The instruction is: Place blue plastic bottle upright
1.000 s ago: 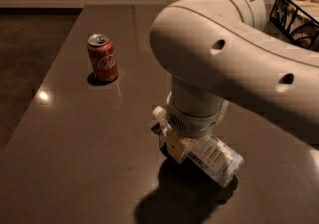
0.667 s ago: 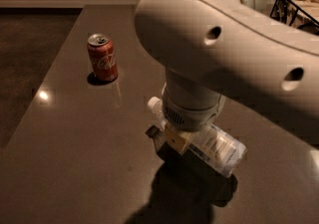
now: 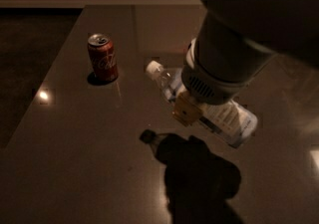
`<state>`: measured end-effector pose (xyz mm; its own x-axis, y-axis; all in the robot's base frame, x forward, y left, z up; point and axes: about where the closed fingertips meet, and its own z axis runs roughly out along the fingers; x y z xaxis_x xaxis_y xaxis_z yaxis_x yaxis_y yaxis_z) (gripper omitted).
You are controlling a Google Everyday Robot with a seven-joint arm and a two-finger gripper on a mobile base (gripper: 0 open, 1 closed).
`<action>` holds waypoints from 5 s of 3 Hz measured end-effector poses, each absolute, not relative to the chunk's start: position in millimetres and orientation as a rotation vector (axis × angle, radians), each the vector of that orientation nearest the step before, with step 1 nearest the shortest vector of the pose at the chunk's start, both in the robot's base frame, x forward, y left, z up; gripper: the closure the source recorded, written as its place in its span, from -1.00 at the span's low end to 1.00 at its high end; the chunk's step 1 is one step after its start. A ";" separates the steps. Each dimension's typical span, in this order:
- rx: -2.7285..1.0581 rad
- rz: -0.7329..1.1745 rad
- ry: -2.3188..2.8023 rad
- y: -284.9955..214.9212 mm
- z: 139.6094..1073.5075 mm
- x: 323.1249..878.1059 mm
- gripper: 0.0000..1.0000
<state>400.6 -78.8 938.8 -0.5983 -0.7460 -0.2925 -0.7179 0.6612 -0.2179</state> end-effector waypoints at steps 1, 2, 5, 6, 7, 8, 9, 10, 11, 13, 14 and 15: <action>-1.130 -0.008 2.393 -90.2 961.5 417.7 1.00; -1.078 0.116 2.275 -103.9 972.5 434.2 1.00; -1.010 0.239 2.089 -95.2 978.4 455.9 1.00; -0.978 0.334 2.078 -94.5 975.1 455.2 1.00; -0.936 0.516 2.055 -102.1 961.9 456.1 1.00; -0.889 0.681 1.983 -100.3 957.8 452.8 1.00; -0.845 0.750 1.867 -93.7 967.2 449.2 1.00; -0.793 0.783 1.761 -87.9 972.7 449.2 1.00; -0.751 0.826 1.694 -82.7 970.0 450.0 1.00; -0.676 0.865 1.589 -74.6 956.9 448.7 1.00; -0.660 0.855 1.536 -71.3 949.5 446.3 1.00; -0.678 0.832 1.479 -68.2 943.2 443.4 1.00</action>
Offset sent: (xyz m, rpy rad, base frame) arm 0.0584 -0.0444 0.0418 0.4517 -0.2509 0.0874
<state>443.4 -68.2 943.2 -0.0808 0.0637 -0.9947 -0.8171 0.5673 0.1027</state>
